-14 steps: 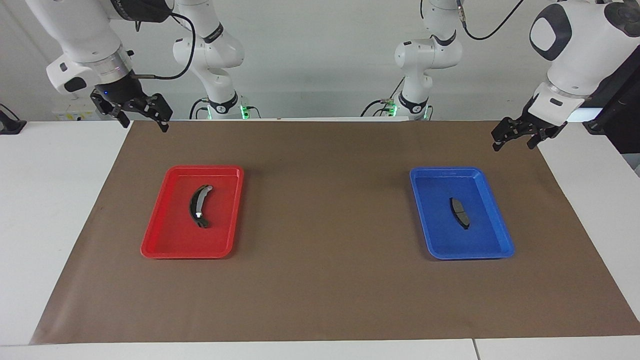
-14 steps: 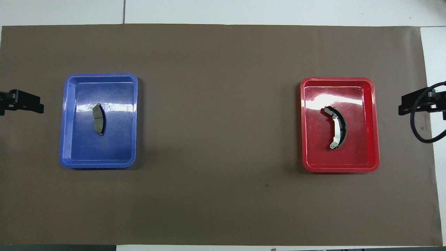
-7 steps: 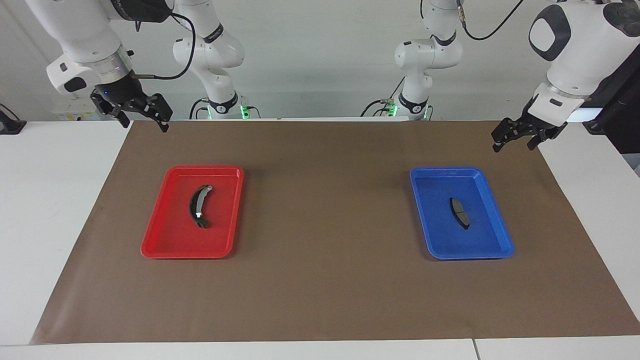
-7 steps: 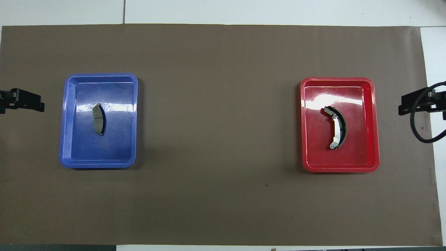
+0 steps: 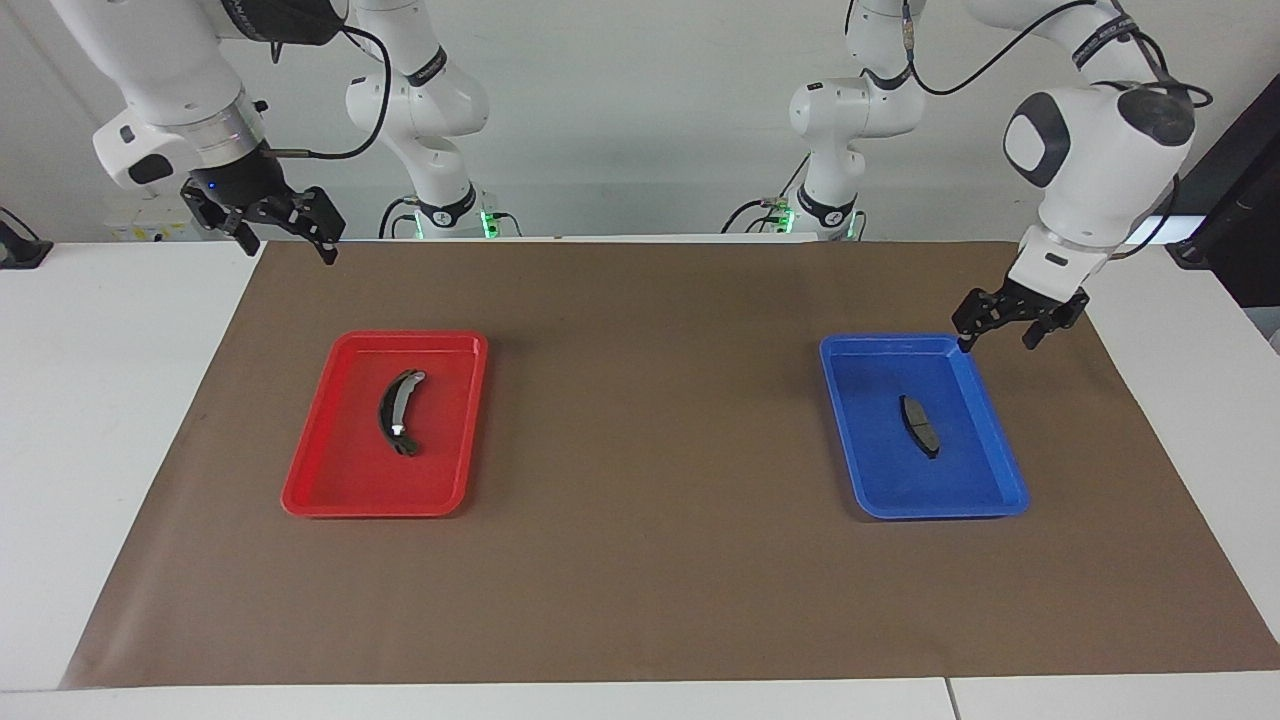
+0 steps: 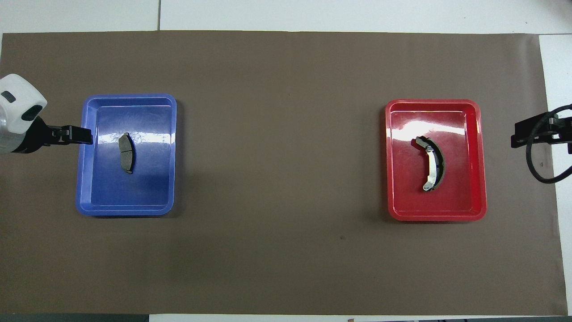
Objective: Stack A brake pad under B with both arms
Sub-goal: 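Reach the left gripper down to the flat brake pad in the blue tray, then close the left gripper on the flat brake pad and lift it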
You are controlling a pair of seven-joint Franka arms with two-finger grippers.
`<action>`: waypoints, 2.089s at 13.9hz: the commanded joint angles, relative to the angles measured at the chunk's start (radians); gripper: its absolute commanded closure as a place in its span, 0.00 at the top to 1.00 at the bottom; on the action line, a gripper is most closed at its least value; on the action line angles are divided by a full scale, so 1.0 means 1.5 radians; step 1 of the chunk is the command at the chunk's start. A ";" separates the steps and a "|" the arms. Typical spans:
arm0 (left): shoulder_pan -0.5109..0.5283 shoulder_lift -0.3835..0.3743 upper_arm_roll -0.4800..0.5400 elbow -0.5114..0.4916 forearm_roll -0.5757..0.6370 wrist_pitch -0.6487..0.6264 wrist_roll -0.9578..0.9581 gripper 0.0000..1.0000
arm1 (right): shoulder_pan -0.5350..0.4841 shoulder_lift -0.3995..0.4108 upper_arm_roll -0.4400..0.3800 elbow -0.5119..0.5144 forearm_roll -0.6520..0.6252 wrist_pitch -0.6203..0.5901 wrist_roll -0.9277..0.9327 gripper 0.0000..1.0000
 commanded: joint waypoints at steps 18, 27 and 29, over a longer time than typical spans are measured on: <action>-0.026 0.126 0.001 -0.139 0.002 0.201 -0.105 0.97 | -0.008 -0.001 0.004 -0.001 -0.001 0.006 -0.008 1.00; -0.025 0.108 0.000 -0.137 0.002 0.175 -0.103 0.17 | -0.008 -0.002 0.004 -0.003 -0.001 0.006 -0.007 1.00; -0.026 0.091 0.000 -0.132 0.002 0.149 -0.103 0.09 | -0.007 -0.003 0.004 -0.003 -0.001 0.006 -0.007 1.00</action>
